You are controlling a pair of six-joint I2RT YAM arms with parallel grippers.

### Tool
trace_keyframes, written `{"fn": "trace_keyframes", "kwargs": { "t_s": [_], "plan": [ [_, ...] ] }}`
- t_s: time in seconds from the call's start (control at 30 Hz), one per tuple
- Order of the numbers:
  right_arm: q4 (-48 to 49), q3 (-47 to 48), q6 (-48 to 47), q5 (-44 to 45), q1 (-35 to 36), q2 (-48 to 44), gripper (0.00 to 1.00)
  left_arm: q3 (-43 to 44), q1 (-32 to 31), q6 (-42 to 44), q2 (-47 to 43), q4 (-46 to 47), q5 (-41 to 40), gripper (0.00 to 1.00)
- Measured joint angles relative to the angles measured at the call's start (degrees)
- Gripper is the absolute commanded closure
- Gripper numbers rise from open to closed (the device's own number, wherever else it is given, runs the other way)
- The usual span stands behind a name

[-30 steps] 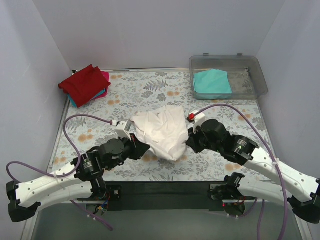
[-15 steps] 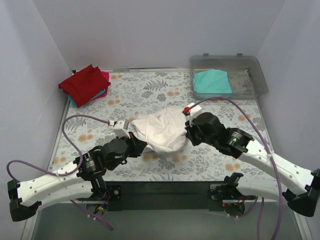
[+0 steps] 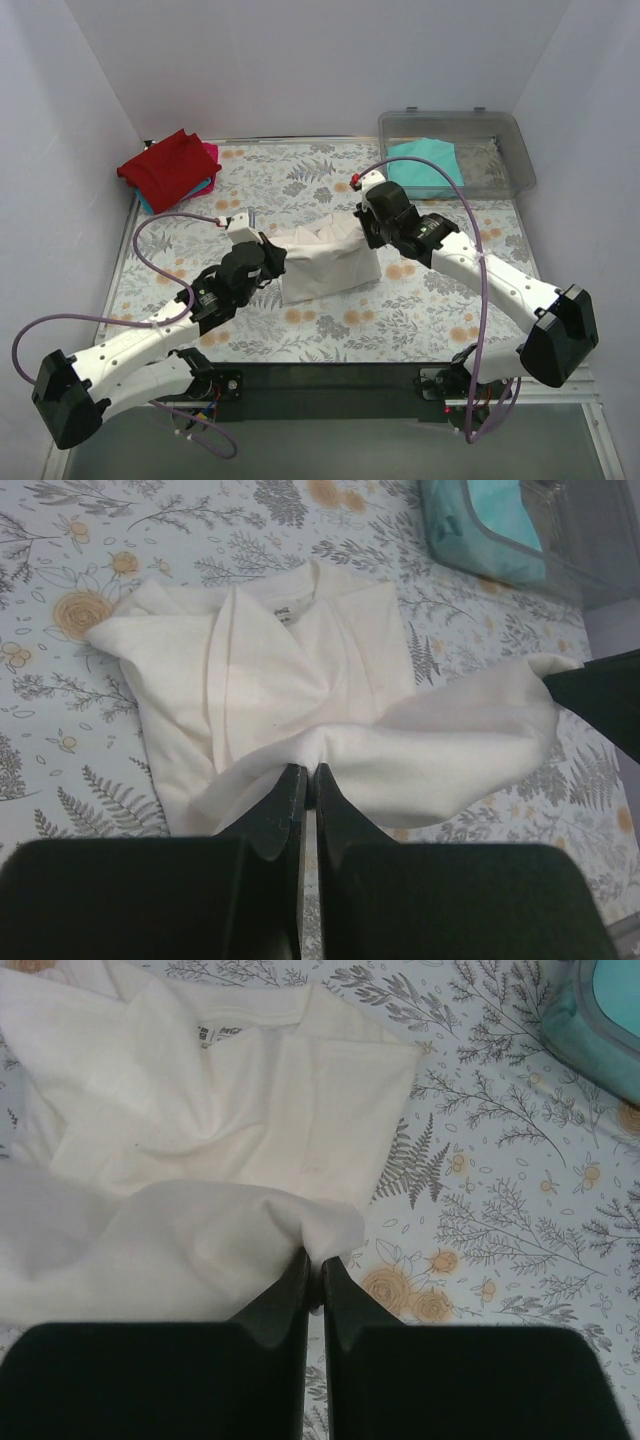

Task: Fold and stack the t-shirts
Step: Fold the tshirt

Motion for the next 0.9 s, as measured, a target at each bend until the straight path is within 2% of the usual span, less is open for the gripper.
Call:
{"fn": "trace_keyframes", "kwargs": {
  "t_s": [0.43,0.87,0.9],
  "plan": [
    [5.0,7.0,-4.0,-3.1,-5.0,12.2,0.99,0.1,14.4,2.5,10.3,8.9,10.3,1.0],
    [6.5,13.6,-5.3,-4.5,-7.5,23.8,0.99,0.5,20.5,2.3,21.2,14.7,15.3,1.0],
    [6.6,14.4,-5.2,-4.4,-7.7,24.6,0.82,1.1,21.1,2.3,22.4,14.6,15.4,0.93]
  ]
}}
